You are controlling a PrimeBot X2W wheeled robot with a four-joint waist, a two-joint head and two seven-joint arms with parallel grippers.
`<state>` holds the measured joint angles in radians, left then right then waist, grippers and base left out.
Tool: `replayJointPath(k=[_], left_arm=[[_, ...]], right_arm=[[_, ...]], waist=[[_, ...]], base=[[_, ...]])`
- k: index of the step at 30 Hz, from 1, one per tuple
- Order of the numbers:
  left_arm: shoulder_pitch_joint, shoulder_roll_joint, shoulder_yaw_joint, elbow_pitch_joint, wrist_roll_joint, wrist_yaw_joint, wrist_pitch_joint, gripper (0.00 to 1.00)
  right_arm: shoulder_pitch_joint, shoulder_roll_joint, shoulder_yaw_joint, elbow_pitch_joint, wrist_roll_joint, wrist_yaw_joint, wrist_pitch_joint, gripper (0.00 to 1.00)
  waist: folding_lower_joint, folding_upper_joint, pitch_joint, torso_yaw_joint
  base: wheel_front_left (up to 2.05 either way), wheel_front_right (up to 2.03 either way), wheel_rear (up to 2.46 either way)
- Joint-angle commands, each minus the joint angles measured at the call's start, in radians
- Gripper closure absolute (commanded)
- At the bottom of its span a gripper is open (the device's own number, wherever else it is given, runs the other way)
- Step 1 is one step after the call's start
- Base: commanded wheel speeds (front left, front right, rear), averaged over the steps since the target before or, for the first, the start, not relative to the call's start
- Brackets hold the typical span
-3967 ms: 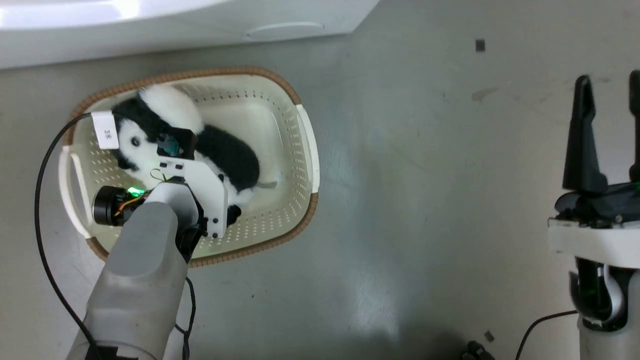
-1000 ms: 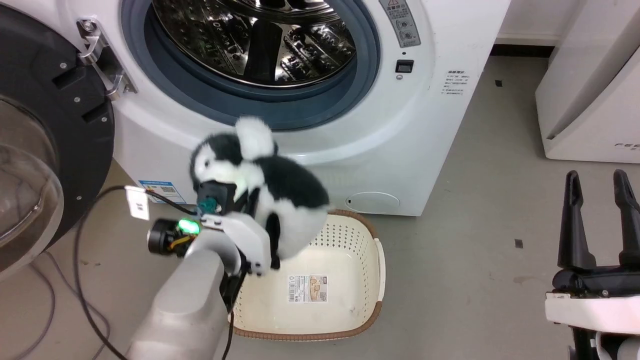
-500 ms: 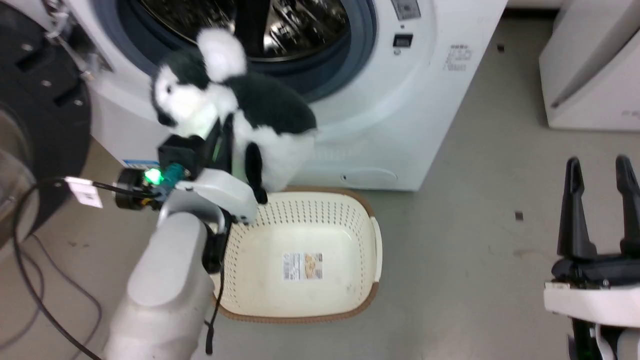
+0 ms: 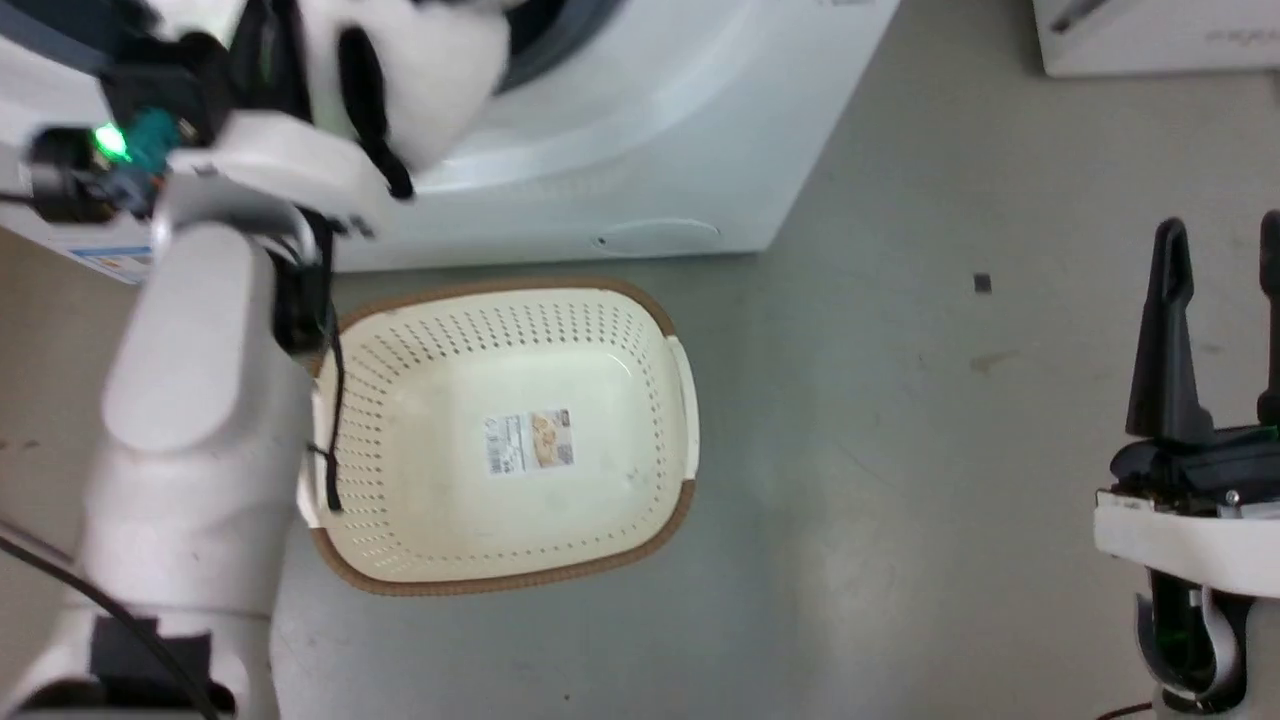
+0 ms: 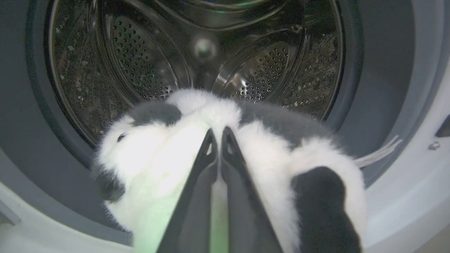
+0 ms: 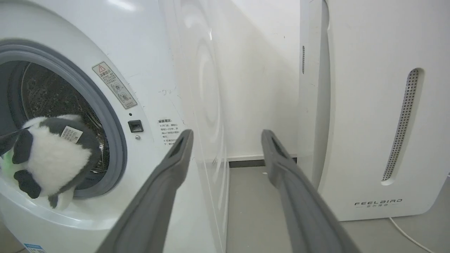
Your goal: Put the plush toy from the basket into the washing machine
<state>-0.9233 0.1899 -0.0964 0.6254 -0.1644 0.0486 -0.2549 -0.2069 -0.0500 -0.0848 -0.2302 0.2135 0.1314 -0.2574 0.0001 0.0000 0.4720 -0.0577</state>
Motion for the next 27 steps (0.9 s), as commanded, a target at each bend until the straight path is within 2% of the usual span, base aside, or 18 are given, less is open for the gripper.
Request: replayJointPath(k=[1,9,22,25,26,27], left_arm=[[-0.049,0.019,0.015,0.006,0.009,-0.004,-0.007,1.0],[-0.242,0.095,0.061,0.06,0.037,-0.003,-0.007,1.0],[-0.502,0.208,0.101,0.113,0.075,0.008,-0.007,1.0],[-0.533,0.228,0.111,0.111,0.085,0.029,-0.007,1.0],[-0.54,0.233,0.116,0.113,0.087,0.036,-0.007,0.96],[-0.543,0.237,0.116,0.121,0.092,0.042,-0.007,0.55]], right_arm=[[-0.028,0.0,0.005,-0.007,0.008,-0.001,-0.004,0.0],[-0.105,0.0,0.025,-0.025,0.048,-0.001,-0.004,0.0],[-0.141,0.0,0.055,-0.034,0.088,-0.001,-0.004,0.0],[-0.141,0.0,0.063,-0.035,0.094,-0.001,-0.004,0.0],[-0.141,0.0,0.066,-0.036,0.094,-0.001,-0.004,0.0],[-0.14,0.0,0.068,-0.037,0.095,-0.001,-0.004,0.0]], waist=[[-0.0001,0.0,0.068,-0.049],[-0.0001,0.0,0.203,-0.127],[-0.0001,0.0,0.31,-0.208],[-0.0001,0.0,0.318,-0.223],[-0.0001,0.0,0.32,-0.227],[-0.0001,0.0,0.321,-0.229]], base=[[0.0,0.0,0.0],[0.0,0.0,0.0],[0.0,0.0,0.0],[0.0,0.0,0.0],[0.0,0.0,0.0],[0.0,0.0,0.0]])
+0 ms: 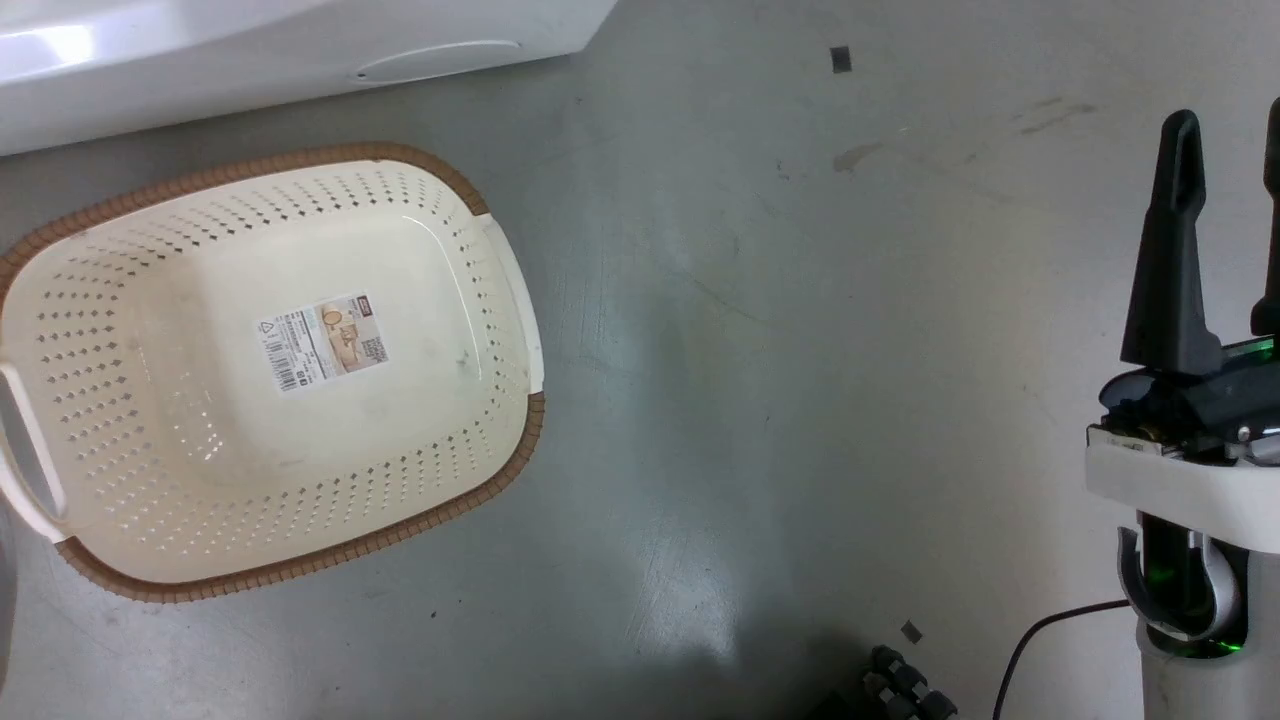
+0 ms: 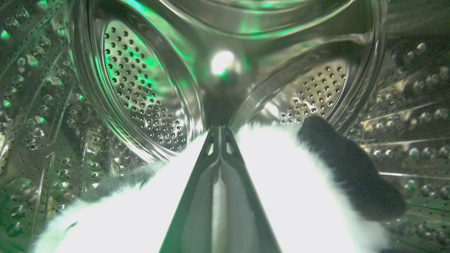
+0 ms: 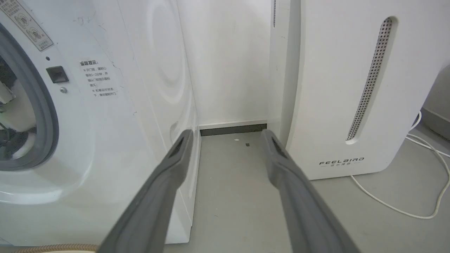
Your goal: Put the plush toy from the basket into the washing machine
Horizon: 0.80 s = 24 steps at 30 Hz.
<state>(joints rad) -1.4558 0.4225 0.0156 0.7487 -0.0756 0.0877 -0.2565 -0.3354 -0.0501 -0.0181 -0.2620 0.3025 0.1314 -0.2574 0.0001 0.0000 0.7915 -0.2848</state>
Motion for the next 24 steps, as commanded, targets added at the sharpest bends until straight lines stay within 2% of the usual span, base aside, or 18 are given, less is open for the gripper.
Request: replayJointPath(k=[1,12,24], left_arm=[[-0.014,0.008,0.001,0.007,0.01,0.008,-0.005,0.0],[0.057,-0.009,-0.017,0.029,0.021,0.021,-0.005,0.0],[0.375,-0.078,0.028,-0.091,-0.011,0.027,-0.005,0.0]], right_arm=[[-0.01,0.0,0.002,-0.005,0.006,-0.001,-0.004,0.0],[-0.003,0.0,0.014,0.009,-0.006,-0.001,-0.004,0.0],[0.036,0.0,0.01,0.044,-0.062,-0.001,-0.004,0.0]], waist=[[-0.0001,0.0,0.003,-0.003],[-0.0001,0.0,-0.039,0.022],[-0.0001,0.0,-0.187,0.092]], base=[[0.0,0.0,0.0],[0.0,0.0,0.0],[0.0,0.0,0.0]])
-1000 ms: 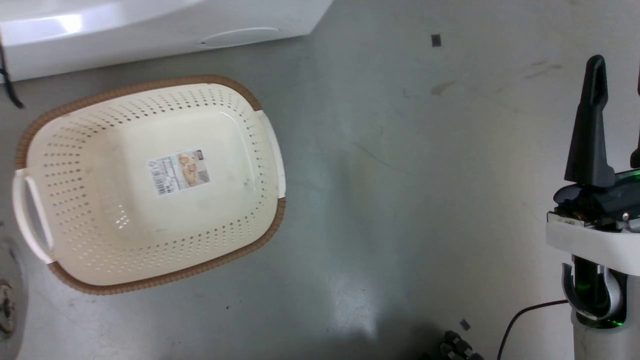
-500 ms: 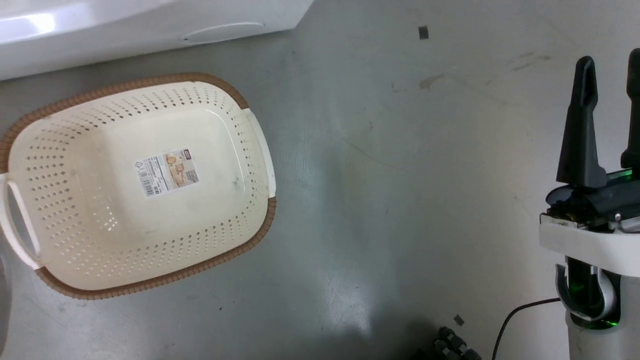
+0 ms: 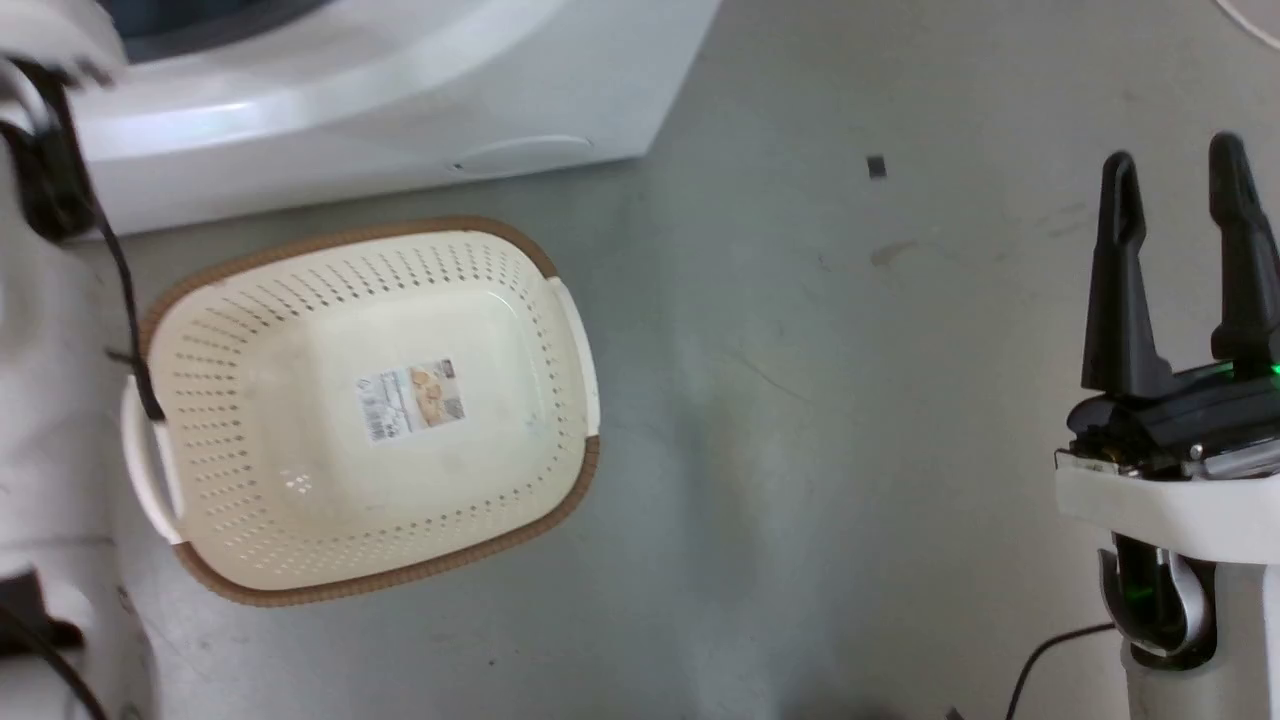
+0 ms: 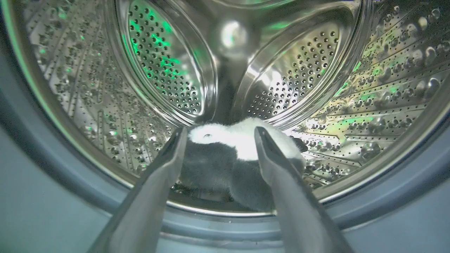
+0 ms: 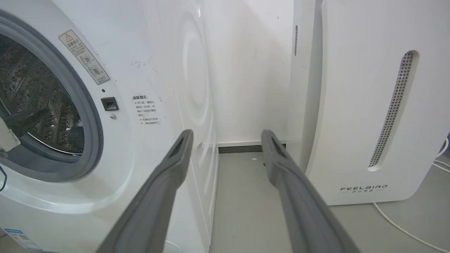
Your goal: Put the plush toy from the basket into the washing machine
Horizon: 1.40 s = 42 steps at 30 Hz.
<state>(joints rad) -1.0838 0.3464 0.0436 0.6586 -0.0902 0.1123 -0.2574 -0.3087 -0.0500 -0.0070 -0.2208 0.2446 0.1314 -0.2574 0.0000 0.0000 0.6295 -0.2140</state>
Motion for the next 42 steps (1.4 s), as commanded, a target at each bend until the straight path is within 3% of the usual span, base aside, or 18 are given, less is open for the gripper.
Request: replayJointPath(k=[1,12,23,42], left_arm=[[0.031,-0.011,0.004,-0.019,0.002,0.003,-0.004,0.0],[0.311,-0.141,0.004,-0.2,0.006,-0.014,-0.004,0.0],[0.6,-0.224,0.007,-0.341,0.033,-0.043,-0.004,0.0],[0.976,-0.265,-0.032,-0.466,0.061,-0.095,-0.004,0.0]], right_arm=[[0.015,0.0,-0.006,0.008,-0.011,-0.001,-0.004,0.0],[0.075,0.0,-0.039,0.06,-0.086,-0.001,-0.004,0.0],[0.174,0.0,-0.054,0.099,-0.107,-0.001,-0.004,0.0],[0.363,0.0,-0.079,0.163,-0.113,-0.001,-0.004,0.0]], waist=[[0.0,0.0,-0.038,0.031],[0.0,0.0,-0.188,0.122],[0.0,0.0,-0.358,0.186],[0.0,0.0,-0.594,0.255]], base=[[0.0,0.0,0.0],[0.0,0.0,0.0],[0.0,0.0,0.0],[0.0,0.0,0.0]])
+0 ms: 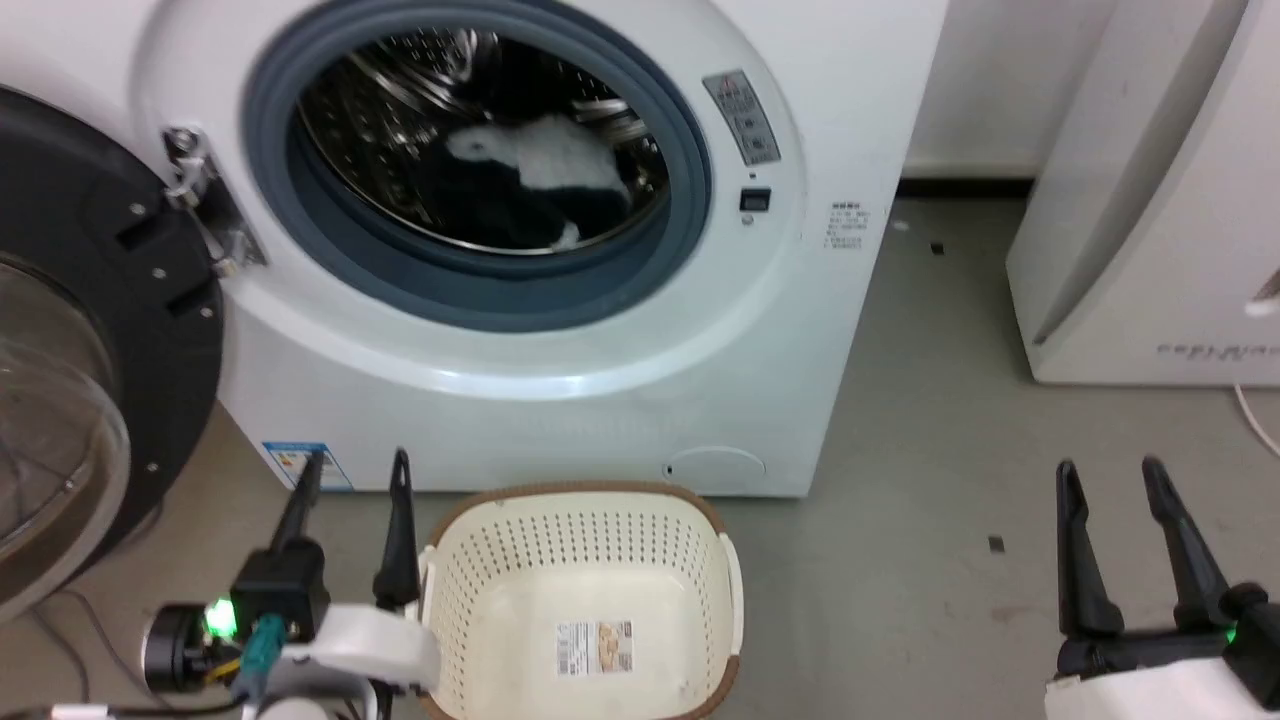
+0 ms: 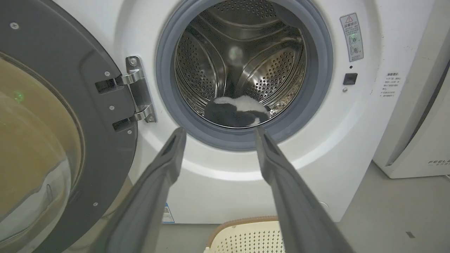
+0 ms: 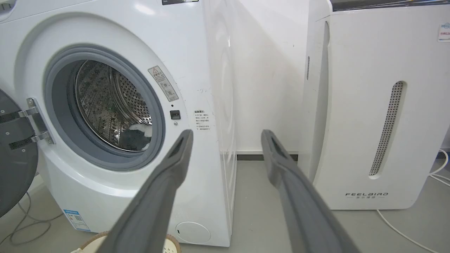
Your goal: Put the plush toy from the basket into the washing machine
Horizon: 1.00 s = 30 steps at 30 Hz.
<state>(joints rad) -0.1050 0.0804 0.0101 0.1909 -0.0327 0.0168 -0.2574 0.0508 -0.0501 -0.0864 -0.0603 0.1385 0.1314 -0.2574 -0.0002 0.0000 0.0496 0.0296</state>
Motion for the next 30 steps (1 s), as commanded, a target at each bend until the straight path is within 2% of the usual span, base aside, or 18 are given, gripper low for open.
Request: replayJointPath(k=[1,10,11,30], left_arm=[[0.014,-0.002,-0.002,-0.006,0.0,-0.003,-0.004,0.0],[0.085,-0.014,-0.017,-0.026,0.0,-0.008,-0.004,0.0],[0.075,-0.01,-0.018,-0.022,-0.004,-0.008,0.001,1.0],[0.079,-0.012,-0.017,-0.044,0.001,-0.009,0.036,1.0]], right_arm=[[0.014,0.0,-0.002,0.003,-0.007,-0.001,-0.004,0.0],[0.056,0.0,-0.006,0.007,-0.009,-0.001,-0.004,0.0],[0.044,0.0,-0.005,0.004,0.0,0.0,0.001,1.0],[0.031,0.0,0.007,0.011,-0.017,0.0,0.035,1.0]], waist=[[0.0002,0.0,-0.022,0.014],[0.0002,0.0,-0.05,0.026],[0.0002,0.0,-0.05,0.026],[0.0002,0.0,-0.05,0.018]], base=[[0.0,0.0,0.0],[0.0,0.0,0.0],[0.0,0.0,0.0],[0.0,0.0,0.0]])
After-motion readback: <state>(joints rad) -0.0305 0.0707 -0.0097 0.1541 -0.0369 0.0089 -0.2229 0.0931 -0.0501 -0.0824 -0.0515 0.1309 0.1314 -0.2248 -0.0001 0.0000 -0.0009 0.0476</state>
